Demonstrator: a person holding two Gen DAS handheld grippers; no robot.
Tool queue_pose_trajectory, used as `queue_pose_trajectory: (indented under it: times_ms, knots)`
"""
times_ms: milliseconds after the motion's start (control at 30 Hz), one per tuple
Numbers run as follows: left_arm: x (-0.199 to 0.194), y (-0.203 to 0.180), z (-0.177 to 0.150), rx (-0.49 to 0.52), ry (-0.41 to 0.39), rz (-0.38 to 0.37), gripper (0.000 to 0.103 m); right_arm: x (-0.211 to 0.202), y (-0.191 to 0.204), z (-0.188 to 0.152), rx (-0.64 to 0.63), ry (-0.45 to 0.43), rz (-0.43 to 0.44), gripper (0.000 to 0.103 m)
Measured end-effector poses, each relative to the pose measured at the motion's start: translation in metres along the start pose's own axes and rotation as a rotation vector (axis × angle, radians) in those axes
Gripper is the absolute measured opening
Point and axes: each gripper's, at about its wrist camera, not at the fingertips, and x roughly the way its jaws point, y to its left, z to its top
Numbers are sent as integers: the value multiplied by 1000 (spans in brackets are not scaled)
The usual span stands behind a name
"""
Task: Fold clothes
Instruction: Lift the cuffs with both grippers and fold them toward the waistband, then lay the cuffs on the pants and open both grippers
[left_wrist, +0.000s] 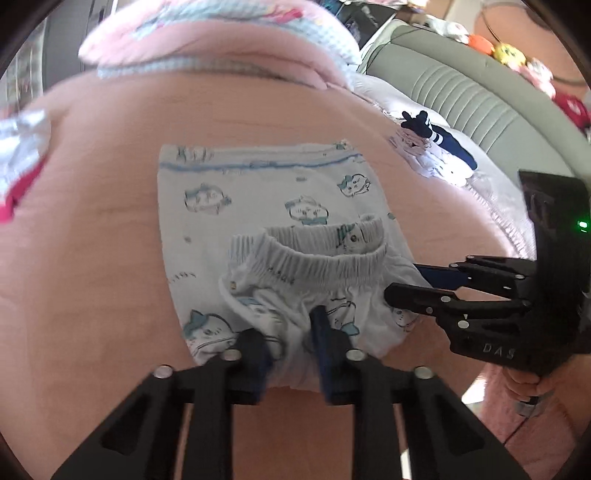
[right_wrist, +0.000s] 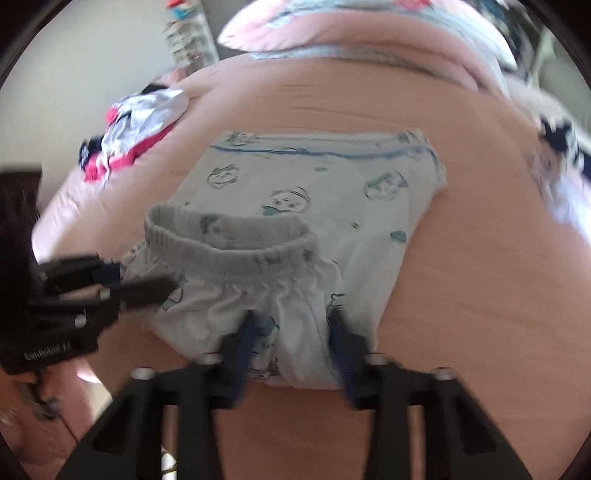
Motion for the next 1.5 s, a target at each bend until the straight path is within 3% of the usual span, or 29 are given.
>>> queue_pose_trajectory:
  times_ms: [67, 200, 300, 367, 400, 433, 633, 733, 767, 800, 833, 867, 933, 967, 1133, 1267, 1433, 1500]
  knots:
    - [-6, -2, 9, 18, -29, 4, 12, -7, 5, 3, -19, -40, -13, 15]
    - [-17, -5, 36, 57, -82, -17, 11, -24, -5, 21, 9, -126, -57, 14]
    - [-19, -13, 61, 139, -94, -10, 11, -33, -20, 41, 61, -158, 1, 15]
    - [-14, -14, 70, 160, -72, -20, 11, -28, -30, 56, 83, -130, 102, 29]
    - [-11, -13, 73, 166, -52, -24, 11, -21, -32, 62, 77, -101, 137, 48]
    - [-5, -11, 71, 171, -24, -20, 11, -15, -35, 67, 72, -71, 171, 57]
    - [17, 11, 29, 110, 107, -6, 12, 20, -39, 57, 73, 46, 250, 57]
    - [18, 16, 13, 72, 116, -23, 12, 29, -34, 46, 65, 71, 238, 57]
    - [18, 16, 11, 62, 108, -27, 12, 31, -32, 44, 52, 77, 227, 56]
    - [18, 16, 11, 53, 102, -25, 12, 31, -29, 43, 40, 73, 228, 50]
    - [18, 15, 12, 50, 98, -18, 12, 27, -26, 42, 28, 57, 245, 36]
    - [17, 12, 13, 55, 89, -4, 12, 24, -22, 42, 13, 42, 255, 34]
    - [15, 7, 17, 67, 72, 25, 12, 20, -11, 41, -22, 21, 259, 18]
    - [10, 3, 17, 80, 61, 42, 12, 20, -10, 40, -21, 22, 266, 15]
    - [-16, -16, 26, 112, -21, 74, 11, 0, -16, 40, 15, -30, 213, 11]
    - [-22, -19, 50, 122, -63, 46, 11, -24, -25, 55, 65, -59, 136, 11]
    - [2, -2, 100, 114, -92, 44, 11, -26, -35, 99, 28, -134, 40, 11]
    - [19, 14, 113, 51, -85, 27, 12, -16, -43, 116, 23, -152, 9, 11]
